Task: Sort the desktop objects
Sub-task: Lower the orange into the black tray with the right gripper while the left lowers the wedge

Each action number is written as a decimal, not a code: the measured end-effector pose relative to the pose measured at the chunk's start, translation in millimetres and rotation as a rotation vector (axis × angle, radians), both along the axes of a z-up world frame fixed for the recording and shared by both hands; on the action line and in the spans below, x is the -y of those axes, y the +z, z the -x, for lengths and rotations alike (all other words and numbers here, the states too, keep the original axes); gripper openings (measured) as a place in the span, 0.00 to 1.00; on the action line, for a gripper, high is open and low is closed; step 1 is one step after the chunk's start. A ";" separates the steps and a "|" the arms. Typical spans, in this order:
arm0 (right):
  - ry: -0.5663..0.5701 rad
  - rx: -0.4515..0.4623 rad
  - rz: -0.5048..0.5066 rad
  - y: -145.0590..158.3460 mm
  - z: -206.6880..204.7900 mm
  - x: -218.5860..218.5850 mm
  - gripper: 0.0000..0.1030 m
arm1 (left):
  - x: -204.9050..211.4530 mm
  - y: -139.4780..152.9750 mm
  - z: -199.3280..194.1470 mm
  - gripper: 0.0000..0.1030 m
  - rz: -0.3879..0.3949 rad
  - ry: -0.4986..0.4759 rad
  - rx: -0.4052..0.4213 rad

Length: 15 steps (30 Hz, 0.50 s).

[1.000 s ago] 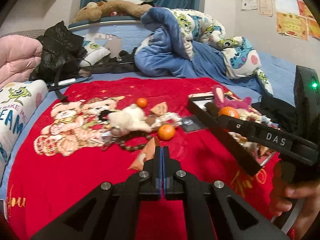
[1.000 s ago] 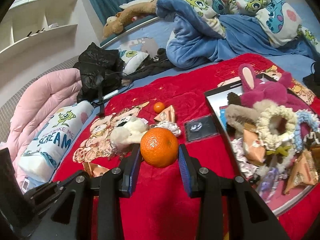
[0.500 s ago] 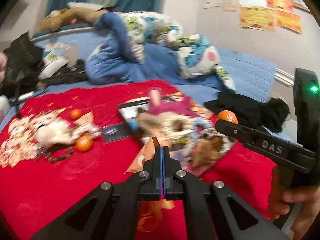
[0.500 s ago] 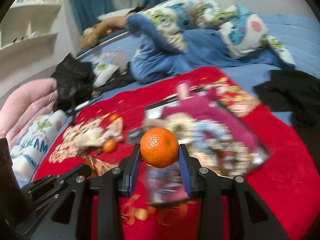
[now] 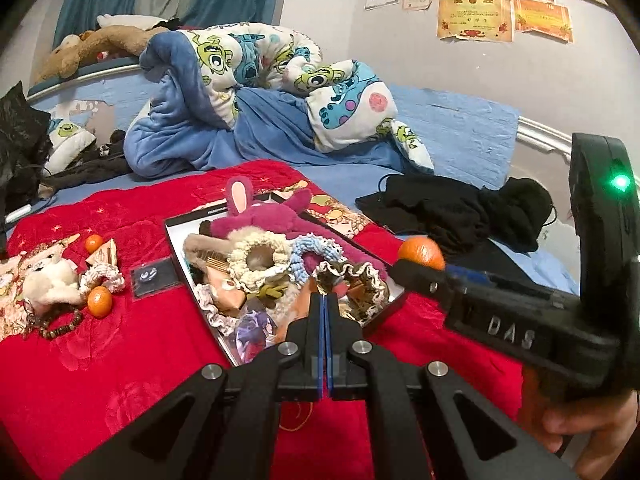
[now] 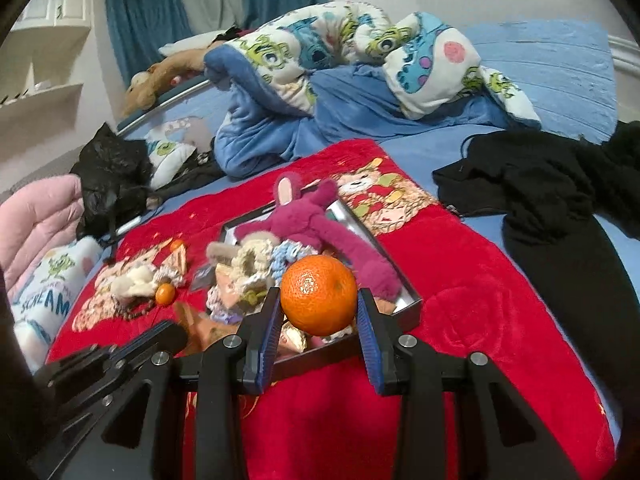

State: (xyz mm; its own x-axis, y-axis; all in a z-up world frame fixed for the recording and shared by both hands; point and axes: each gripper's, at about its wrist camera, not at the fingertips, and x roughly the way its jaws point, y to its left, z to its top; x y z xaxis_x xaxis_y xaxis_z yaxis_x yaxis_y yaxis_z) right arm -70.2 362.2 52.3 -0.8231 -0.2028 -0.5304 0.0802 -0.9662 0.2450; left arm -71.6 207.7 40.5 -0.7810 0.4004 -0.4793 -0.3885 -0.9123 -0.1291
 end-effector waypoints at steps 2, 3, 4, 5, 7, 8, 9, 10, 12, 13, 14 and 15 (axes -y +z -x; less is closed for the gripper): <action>0.019 0.008 0.000 -4.6 2.1 3.5 0.34 | -1.1 -1.6 3.3 0.00 0.015 0.008 -0.002; 0.021 0.015 -0.005 -7.7 2.4 3.7 0.34 | -1.0 -2.6 4.2 0.00 0.024 0.011 -0.002; 0.023 0.020 -0.009 -9.8 4.0 4.8 0.34 | 0.1 -4.4 7.0 0.00 0.031 0.014 0.003; 0.028 0.025 -0.009 -11.9 5.9 5.4 0.34 | 1.1 -5.2 9.0 0.00 0.033 0.021 0.004; 0.038 0.027 0.006 -13.9 9.2 5.2 0.34 | 2.6 -7.1 15.4 0.00 0.036 0.027 0.010; 0.042 0.029 0.012 -14.6 10.7 5.2 0.34 | 2.3 -7.6 18.2 0.00 0.042 0.033 0.008; 0.041 0.032 0.022 -15.8 14.3 4.3 0.34 | 1.3 -8.4 21.7 0.00 0.056 0.041 0.004; 0.039 0.035 0.028 -16.8 17.4 3.5 0.34 | -0.9 -10.2 27.1 0.00 0.071 0.042 0.005; 0.040 0.044 0.045 -20.6 24.4 2.7 0.34 | -3.5 -13.4 36.5 0.00 0.073 0.037 0.016; 0.035 0.051 0.044 -22.5 27.3 2.9 0.34 | -5.6 -14.4 40.0 0.00 0.081 0.034 0.018; 0.031 0.057 0.042 -25.3 30.6 3.1 0.34 | -6.9 -15.0 42.2 0.00 0.088 0.036 0.016; 0.032 0.064 0.048 -28.5 33.5 2.8 0.34 | -8.1 -16.2 45.6 0.00 0.089 0.039 0.015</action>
